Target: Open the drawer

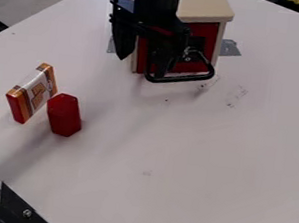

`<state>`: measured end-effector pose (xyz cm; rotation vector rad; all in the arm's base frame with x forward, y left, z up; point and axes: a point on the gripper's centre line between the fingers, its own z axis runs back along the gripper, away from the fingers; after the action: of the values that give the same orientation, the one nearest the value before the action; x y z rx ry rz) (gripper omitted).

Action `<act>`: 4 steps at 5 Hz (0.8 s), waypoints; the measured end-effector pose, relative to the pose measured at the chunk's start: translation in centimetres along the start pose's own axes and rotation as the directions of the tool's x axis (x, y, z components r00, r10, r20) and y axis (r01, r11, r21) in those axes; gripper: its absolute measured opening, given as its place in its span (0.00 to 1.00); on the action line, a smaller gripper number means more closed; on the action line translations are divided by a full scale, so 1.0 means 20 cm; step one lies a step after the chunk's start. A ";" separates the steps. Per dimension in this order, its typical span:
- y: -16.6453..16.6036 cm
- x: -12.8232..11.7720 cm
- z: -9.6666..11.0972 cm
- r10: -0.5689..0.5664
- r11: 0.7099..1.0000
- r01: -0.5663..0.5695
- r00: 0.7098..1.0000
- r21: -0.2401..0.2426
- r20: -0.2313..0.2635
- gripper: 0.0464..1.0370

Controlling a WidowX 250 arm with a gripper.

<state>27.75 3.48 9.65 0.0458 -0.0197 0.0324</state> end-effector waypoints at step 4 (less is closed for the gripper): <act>-0.02 0.09 -0.13 -0.281 0.958 0.281 0.960 0.057 -0.008 0.96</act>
<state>29.69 3.25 7.00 0.1058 -0.0119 -0.2517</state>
